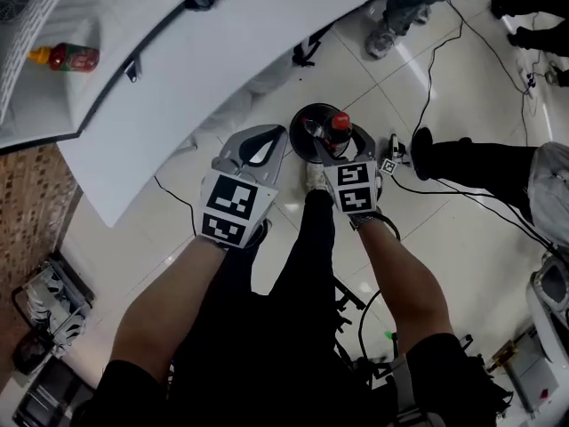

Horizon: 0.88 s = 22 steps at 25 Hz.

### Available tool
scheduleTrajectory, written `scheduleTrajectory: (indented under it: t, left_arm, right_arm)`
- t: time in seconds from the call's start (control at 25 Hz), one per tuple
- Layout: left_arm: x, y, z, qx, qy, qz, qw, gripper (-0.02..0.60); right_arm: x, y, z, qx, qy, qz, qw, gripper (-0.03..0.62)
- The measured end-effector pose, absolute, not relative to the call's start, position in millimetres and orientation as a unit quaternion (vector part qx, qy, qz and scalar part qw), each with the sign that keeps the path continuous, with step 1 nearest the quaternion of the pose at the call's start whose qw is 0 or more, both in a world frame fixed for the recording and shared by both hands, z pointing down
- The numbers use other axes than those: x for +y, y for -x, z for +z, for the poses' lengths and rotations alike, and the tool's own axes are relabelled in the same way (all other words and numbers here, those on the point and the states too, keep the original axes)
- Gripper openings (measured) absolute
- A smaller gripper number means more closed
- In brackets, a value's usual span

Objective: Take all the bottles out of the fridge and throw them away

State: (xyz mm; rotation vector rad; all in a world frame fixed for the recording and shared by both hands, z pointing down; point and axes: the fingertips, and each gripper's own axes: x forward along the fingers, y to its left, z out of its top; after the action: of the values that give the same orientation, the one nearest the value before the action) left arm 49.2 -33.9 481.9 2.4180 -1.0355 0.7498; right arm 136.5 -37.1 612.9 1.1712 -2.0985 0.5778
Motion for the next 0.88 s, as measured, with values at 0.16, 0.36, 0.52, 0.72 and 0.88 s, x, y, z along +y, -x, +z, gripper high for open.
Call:
scheduleTrajectory:
  t: [0.16,0.36,0.52,0.72,0.88]
  left_arm:
    - [-32.6,-55.5,515.9,-0.359,-0.863,0.286,0.213,0.003]
    - [-28.7,-59.7,552.2,-0.349,-0.857,0.302,0.23,0.003]
    - [-27.9,-59.7,575.2,-0.343,-0.854,0.313,0.236,0.003]
    - [-26.3,-56.5,598.0,-0.336,-0.851,0.325,0.24,0.003]
    - [-26.9,-46.9,611.1,-0.336,-0.847,0.333,0.243,0.003]
  right_arm:
    - [-31.1,-141.9,675.3,-0.788,-0.433,0.244,0.362,0.31]
    - [-20.7,-146.0,741.8,-0.771,-0.408,0.269,0.408,0.31]
    - [-16.1,-144.6,785.4,-0.76,-0.391,0.287,0.432,0.31]
    - [-13.7,-145.5,831.0,-0.747,-0.374,0.297,0.463,0.31]
    - [-11.3,-146.1,856.8,-0.736,-0.363,0.301,0.487,0.311]
